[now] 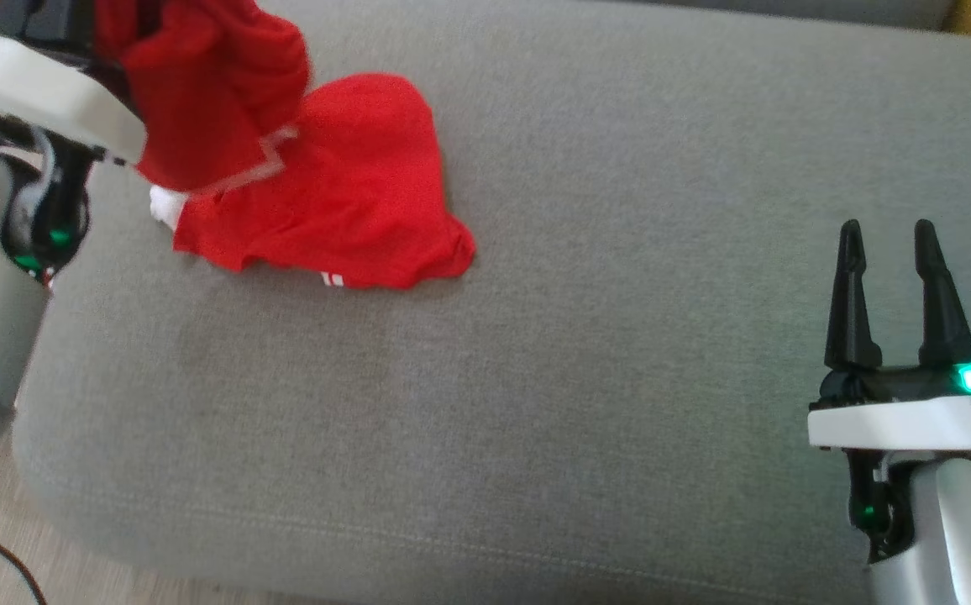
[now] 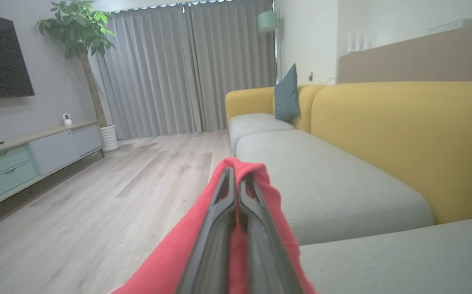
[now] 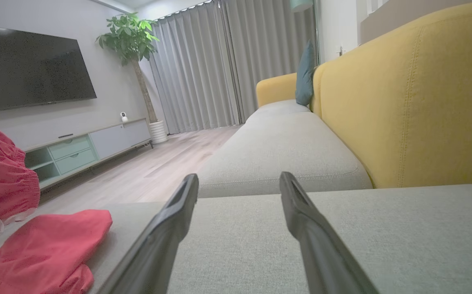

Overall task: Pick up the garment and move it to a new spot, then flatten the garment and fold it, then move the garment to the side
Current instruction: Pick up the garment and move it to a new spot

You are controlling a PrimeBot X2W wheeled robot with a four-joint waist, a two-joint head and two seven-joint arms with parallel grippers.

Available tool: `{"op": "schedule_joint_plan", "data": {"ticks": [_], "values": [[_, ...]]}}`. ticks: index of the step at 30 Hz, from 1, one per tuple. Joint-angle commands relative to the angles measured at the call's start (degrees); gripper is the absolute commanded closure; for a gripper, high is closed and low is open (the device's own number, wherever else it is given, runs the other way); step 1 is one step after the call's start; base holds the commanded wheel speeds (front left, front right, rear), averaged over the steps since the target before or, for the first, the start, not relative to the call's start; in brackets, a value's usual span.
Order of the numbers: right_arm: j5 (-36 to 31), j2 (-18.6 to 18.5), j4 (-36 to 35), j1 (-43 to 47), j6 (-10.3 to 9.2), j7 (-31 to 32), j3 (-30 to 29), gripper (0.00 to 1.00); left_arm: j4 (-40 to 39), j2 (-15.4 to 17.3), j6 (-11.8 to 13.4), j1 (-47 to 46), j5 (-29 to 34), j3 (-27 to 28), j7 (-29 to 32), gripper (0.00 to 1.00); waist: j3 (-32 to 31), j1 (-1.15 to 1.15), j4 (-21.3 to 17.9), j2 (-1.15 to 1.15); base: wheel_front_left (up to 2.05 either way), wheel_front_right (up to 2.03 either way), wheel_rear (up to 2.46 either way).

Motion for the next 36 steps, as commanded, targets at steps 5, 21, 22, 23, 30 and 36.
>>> {"op": "schedule_joint_plan", "data": {"ticks": [5,21,22,23,30,36], "values": [[1.3,-0.3,-1.9,0.4,0.44,-0.6,1.8,0.00,-11.1,2.1,3.5,3.8,-0.6,4.1,-0.7,1.00,-3.5,0.00,-2.7,0.00,0.00,0.00,0.00],[1.4,-0.3,-5.2,-1.8,0.44,-0.6,2.7,0.00,-24.5,-6.5,8.4,6.6,-0.3,-2.3,3.7,1.00,-0.8,0.00,-16.4,0.00,0.00,0.00,0.00],[1.5,-0.3,-5.7,-2.0,0.44,-0.6,2.8,0.00,-24.4,-7.4,8.4,6.2,-0.1,-3.0,3.7,1.00,-0.3,0.00,-17.6,0.00,0.00,0.00,0.00],[1.7,-0.3,-6.2,-2.3,0.44,-0.6,3.1,0.00,-24.2,-8.2,8.5,5.9,0.1,-3.5,3.7,1.00,0.4,0.00,-19.2,0.00,0.00,0.00,0.00],[4.2,-0.3,-9.0,-3.3,0.44,-0.6,3.9,0.00,-19.1,-13.6,8.4,2.6,2.0,-6.8,3.0,1.00,4.5,0.00,-27.9,0.00,0.00,0.00,0.00],[5.7,-0.3,-9.6,-3.3,0.44,-0.6,3.7,0.00,-9.7,-16.9,7.7,0.7,3.0,-8.7,2.0,0.00,6.3,0.00,-31.2,0.00,0.00,0.00,0.00]]}}
